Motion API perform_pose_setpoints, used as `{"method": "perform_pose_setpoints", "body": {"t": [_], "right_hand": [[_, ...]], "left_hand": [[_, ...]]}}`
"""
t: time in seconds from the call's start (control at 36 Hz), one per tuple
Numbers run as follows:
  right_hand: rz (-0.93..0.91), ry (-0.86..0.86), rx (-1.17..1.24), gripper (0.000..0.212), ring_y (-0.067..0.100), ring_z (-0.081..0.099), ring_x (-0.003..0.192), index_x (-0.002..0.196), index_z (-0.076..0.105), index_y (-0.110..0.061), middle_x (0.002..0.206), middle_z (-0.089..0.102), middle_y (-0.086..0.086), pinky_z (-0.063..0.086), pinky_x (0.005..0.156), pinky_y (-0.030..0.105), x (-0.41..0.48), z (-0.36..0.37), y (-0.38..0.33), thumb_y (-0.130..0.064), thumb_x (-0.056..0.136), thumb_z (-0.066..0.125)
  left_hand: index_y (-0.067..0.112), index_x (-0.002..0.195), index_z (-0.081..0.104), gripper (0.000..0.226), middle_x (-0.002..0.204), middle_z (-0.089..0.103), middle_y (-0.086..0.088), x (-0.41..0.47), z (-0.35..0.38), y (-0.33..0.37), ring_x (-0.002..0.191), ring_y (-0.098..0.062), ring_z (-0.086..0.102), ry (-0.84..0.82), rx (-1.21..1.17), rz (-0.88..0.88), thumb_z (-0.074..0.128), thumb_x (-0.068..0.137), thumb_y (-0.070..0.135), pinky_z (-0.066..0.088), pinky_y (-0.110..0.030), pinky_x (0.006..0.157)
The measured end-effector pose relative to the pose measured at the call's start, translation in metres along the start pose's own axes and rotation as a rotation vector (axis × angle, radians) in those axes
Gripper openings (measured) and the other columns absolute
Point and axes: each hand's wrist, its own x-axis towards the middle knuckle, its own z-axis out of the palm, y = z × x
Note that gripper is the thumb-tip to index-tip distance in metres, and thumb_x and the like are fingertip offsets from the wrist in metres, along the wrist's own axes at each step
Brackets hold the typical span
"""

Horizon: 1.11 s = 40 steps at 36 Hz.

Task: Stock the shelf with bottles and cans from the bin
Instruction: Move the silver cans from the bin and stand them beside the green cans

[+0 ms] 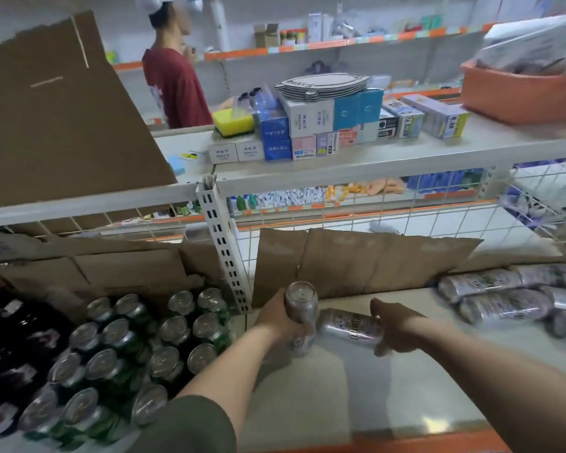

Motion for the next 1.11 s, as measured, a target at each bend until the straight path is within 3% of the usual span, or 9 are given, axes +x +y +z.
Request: {"method": "perform_pose_setpoints", "body": {"t": [0.19, 0.28, 0.36, 0.5, 0.64, 0.78, 0.89, 1.03, 1.11], "right_hand": [[-0.041, -0.100, -0.122, 0.067, 0.021, 0.056, 0.079, 0.109, 0.040, -0.020, 0.098, 0.054, 0.000, 0.039, 0.054, 0.025, 0.009, 0.010, -0.004, -0.036, 0.063, 0.086], [-0.070, -0.119, -0.155, 0.075, 0.023, 0.061, 0.093, 0.120, 0.042, -0.018, 0.112, 0.060, 0.004, 0.046, 0.068, 0.028, 0.017, 0.011, -0.011, -0.045, 0.063, 0.085], [-0.103, -0.084, -0.108, 0.079, 0.023, 0.064, 0.092, 0.119, 0.042, -0.022, 0.101, 0.059, -0.001, 0.055, 0.080, 0.037, 0.027, 0.014, -0.021, -0.054, 0.058, 0.081], [-0.133, -0.079, 0.020, 0.079, 0.026, 0.059, 0.109, 0.134, 0.038, -0.022, 0.127, 0.058, 0.004, 0.047, 0.081, 0.034, 0.047, 0.028, -0.042, -0.051, 0.072, 0.078], [-0.097, 0.030, 0.116, 0.083, 0.027, 0.055, 0.114, 0.138, 0.035, -0.020, 0.129, 0.054, 0.006, 0.047, 0.087, 0.037, 0.057, 0.048, -0.047, -0.051, 0.073, 0.077], [-0.095, 0.041, 0.204, 0.081, 0.027, 0.060, 0.105, 0.133, 0.038, -0.018, 0.123, 0.060, 0.005, 0.044, 0.077, 0.033, 0.058, 0.042, -0.045, -0.044, 0.068, 0.079], [-0.129, 0.162, 0.381, 0.060, 0.016, 0.064, 0.079, 0.106, 0.050, -0.032, 0.092, 0.066, -0.007, 0.054, 0.065, 0.032, 0.047, 0.014, -0.044, -0.042, 0.053, 0.075], [-0.217, 0.247, 0.429, 0.074, 0.018, 0.054, 0.095, 0.117, 0.044, -0.026, 0.102, 0.050, -0.006, 0.042, 0.065, 0.024, 0.041, -0.025, -0.048, -0.024, 0.058, 0.088], [-0.234, 0.255, 0.424, 0.075, 0.019, 0.057, 0.098, 0.110, 0.048, -0.026, 0.102, 0.054, -0.007, 0.052, 0.069, 0.030, 0.043, -0.036, -0.049, -0.028, 0.046, 0.087]], "left_hand": [[0.028, 0.127, 0.051, 0.075, 0.114, 0.062, 0.011, -0.004, -0.002, 0.002, 0.103, -0.011, 0.057, -0.025, 0.013, -0.034, 0.094, 0.066, 0.019, 0.043, -0.022, 0.085], [0.030, 0.124, 0.048, 0.073, 0.118, 0.064, 0.007, -0.004, -0.008, 0.006, 0.098, -0.007, 0.061, -0.048, -0.017, -0.021, 0.094, 0.068, 0.019, 0.046, -0.020, 0.079], [0.033, 0.130, 0.043, 0.079, 0.120, 0.058, 0.009, -0.002, -0.016, 0.016, 0.105, -0.010, 0.061, -0.025, -0.037, 0.030, 0.094, 0.069, 0.028, 0.053, -0.025, 0.086], [0.034, 0.126, 0.051, 0.067, 0.122, 0.058, 0.012, -0.002, -0.020, 0.024, 0.109, -0.011, 0.060, -0.088, 0.057, 0.063, 0.091, 0.073, 0.037, 0.053, -0.034, 0.098], [0.035, 0.112, 0.054, 0.052, 0.104, 0.061, 0.018, -0.004, -0.012, 0.017, 0.091, 0.002, 0.060, -0.046, 0.035, 0.055, 0.089, 0.074, 0.033, 0.054, -0.024, 0.082], [0.030, 0.113, 0.056, 0.052, 0.105, 0.063, 0.014, -0.001, -0.016, 0.023, 0.098, -0.010, 0.064, -0.060, 0.082, 0.070, 0.090, 0.074, 0.032, 0.052, -0.027, 0.083], [0.028, 0.112, 0.056, 0.050, 0.105, 0.064, 0.012, 0.001, -0.017, 0.024, 0.099, -0.013, 0.064, 0.007, 0.110, 0.050, 0.086, 0.074, 0.041, 0.055, -0.034, 0.089], [0.021, 0.116, 0.053, 0.052, 0.110, 0.061, 0.004, 0.002, -0.034, 0.035, 0.103, -0.019, 0.061, 0.039, 0.174, 0.030, 0.086, 0.078, 0.033, 0.053, -0.035, 0.090], [0.021, 0.124, 0.047, 0.063, 0.116, 0.059, 0.000, 0.001, -0.052, 0.041, 0.105, -0.022, 0.059, 0.075, 0.186, 0.005, 0.087, 0.077, 0.036, 0.051, -0.033, 0.085]]}}
